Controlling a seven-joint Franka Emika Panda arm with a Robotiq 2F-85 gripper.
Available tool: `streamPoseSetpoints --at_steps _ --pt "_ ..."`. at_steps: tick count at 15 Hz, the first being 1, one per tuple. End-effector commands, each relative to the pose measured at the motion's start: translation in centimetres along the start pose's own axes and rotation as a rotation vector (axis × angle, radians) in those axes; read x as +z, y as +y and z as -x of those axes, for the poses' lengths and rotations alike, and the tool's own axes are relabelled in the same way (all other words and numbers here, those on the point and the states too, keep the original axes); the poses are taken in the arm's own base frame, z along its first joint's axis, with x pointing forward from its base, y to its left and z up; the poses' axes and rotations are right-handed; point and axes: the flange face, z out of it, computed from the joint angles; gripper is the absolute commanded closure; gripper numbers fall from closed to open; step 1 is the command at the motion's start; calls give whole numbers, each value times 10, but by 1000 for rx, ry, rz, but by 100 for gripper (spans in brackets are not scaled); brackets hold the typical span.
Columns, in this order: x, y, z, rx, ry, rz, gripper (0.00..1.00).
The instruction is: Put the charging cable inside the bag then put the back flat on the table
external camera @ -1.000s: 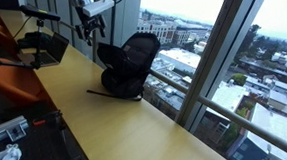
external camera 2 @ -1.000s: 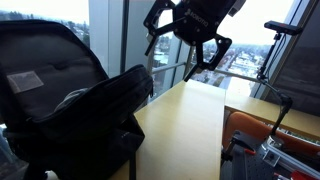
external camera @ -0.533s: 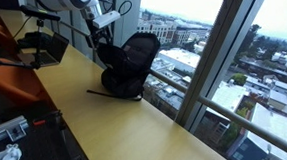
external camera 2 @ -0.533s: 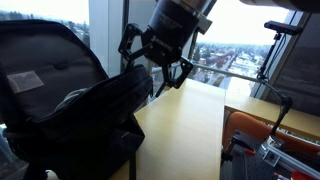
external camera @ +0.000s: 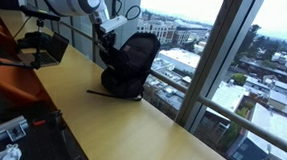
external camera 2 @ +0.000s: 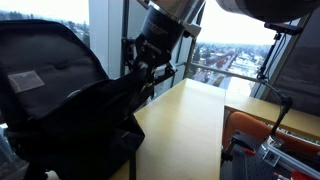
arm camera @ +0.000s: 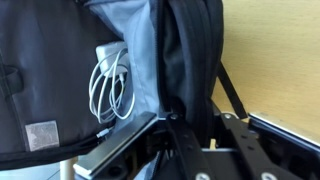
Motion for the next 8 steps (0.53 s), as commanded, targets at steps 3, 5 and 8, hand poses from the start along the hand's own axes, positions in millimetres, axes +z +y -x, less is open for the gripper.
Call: streamPoseSetpoints --at_steps 3,5,8 --pt "-2 -2 77 164 -34 -14 100" --pt "-6 -6 105 224 -45 -20 98" --pt "-20 -12 139 307 -54 -11 98"
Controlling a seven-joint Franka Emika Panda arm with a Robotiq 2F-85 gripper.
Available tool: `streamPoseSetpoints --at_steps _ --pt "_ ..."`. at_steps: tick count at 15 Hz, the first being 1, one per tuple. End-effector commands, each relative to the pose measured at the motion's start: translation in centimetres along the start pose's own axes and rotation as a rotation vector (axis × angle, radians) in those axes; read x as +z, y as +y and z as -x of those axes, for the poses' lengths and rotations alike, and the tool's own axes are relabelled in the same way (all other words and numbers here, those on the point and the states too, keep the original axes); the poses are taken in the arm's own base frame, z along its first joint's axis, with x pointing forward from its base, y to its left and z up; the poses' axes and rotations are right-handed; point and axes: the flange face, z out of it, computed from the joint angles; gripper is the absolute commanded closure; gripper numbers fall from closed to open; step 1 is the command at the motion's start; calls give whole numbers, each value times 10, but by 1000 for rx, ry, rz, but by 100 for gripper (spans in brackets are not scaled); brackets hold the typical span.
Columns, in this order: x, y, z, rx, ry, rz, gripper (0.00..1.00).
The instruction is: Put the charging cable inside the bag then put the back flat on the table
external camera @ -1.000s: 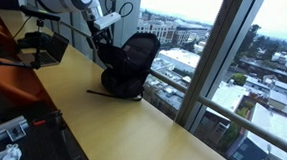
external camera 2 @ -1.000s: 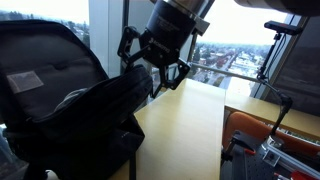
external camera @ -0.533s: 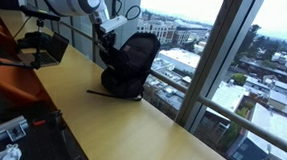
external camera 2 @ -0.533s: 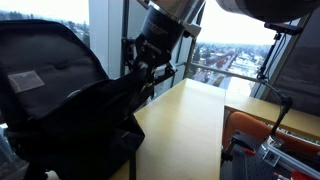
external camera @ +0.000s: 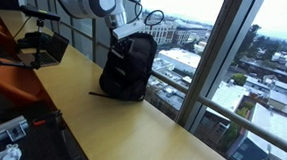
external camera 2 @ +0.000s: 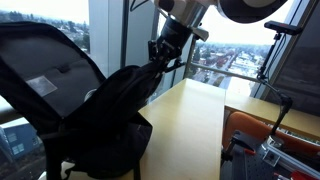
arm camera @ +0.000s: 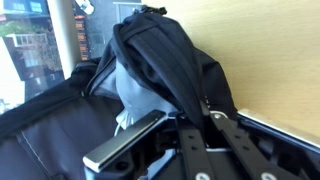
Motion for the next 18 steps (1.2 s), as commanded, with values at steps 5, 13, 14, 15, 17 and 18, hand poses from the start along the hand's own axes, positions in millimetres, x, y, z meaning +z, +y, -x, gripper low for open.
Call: streamPoseSetpoints --at_steps 5,13,14,15,17,18 --pt "-59 -9 55 157 -23 55 98" --pt "-102 -25 64 227 -25 106 98" --pt "-105 -26 64 233 -25 111 98" --pt "-111 -26 64 242 -30 120 98" --pt "-121 -26 64 270 -46 135 98" --pt "-126 -25 64 304 -62 147 98"
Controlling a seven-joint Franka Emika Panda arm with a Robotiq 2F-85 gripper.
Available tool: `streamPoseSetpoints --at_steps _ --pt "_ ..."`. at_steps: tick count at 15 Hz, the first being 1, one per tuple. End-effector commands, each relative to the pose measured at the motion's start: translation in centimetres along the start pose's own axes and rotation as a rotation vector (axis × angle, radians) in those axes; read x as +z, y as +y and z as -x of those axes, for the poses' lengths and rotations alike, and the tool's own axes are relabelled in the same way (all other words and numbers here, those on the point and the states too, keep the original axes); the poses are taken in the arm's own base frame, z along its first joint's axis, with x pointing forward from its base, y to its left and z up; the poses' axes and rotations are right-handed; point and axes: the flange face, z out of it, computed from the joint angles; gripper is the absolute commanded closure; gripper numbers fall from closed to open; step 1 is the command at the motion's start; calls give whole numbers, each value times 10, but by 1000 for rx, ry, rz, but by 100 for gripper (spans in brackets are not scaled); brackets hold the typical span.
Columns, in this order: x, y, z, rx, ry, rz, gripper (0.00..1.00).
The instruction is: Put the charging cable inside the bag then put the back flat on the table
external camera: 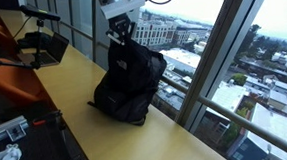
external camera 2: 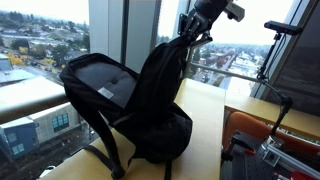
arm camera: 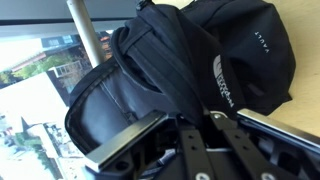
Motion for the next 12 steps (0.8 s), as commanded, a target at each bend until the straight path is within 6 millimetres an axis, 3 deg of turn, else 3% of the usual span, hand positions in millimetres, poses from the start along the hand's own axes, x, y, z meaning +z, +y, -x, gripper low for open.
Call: streamPoseSetpoints --at_steps 1,6,12 --pt "-41 3 4 97 -42 62 98" --pt "-87 9 -15 308 -56 32 98" --pt "-132 2 -60 452 -94 13 98"
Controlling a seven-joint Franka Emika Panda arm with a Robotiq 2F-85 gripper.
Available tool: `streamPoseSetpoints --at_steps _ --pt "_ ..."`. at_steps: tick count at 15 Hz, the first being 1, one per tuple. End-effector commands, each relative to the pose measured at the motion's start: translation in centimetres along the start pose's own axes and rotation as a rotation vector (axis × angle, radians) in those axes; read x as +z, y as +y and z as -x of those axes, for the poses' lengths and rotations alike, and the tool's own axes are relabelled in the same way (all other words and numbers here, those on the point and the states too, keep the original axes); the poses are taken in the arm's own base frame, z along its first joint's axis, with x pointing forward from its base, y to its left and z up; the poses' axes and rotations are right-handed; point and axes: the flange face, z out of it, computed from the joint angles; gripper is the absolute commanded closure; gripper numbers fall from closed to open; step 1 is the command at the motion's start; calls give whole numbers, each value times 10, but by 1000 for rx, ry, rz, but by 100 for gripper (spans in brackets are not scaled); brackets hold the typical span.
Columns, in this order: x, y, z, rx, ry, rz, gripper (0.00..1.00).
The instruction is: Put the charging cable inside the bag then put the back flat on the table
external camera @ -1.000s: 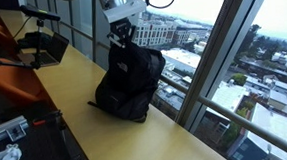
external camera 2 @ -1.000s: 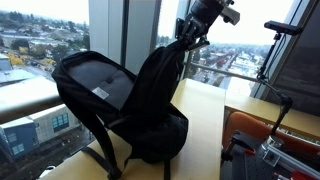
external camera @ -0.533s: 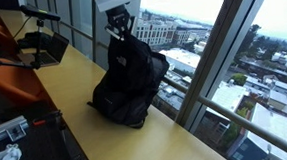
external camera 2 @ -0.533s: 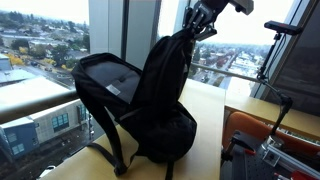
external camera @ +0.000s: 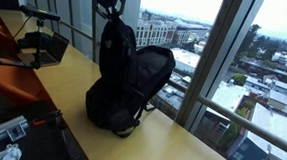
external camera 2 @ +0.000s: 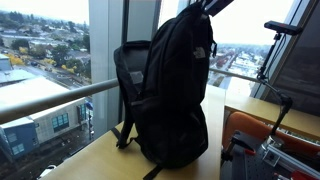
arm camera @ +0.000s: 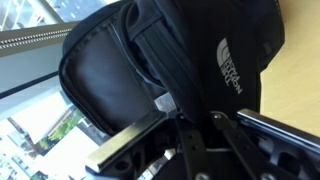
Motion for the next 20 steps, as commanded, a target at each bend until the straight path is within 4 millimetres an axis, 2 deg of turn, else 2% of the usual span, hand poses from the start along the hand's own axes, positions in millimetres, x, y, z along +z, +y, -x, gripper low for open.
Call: streamPoseSetpoints --at_steps 1,4,9,12,15,17,20 --pt "-45 -9 -20 71 6 21 98" --pt "-60 -27 -31 93 -9 1 98" --pt "-98 -59 -61 129 -1 1 98" --pt "-135 -65 -73 170 25 -7 98" --pt "-163 -53 -75 256 49 1 98" --pt "-167 -46 -75 308 46 -7 98" --pt "-146 -48 -85 380 8 -6 98"
